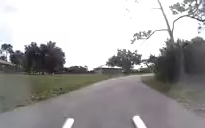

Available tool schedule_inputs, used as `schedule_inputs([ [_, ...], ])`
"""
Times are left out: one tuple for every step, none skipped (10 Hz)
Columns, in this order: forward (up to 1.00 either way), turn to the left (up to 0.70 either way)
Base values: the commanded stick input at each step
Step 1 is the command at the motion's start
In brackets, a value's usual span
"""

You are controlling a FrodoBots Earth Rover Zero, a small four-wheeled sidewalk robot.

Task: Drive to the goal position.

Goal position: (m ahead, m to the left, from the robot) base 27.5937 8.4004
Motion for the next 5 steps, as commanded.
schedule_inputs([
  [0.69, 0.03],
  [0.69, 0.03],
  [0.69, 0.03],
  [0.69, 0.03],
  [0.69, 0.03],
])
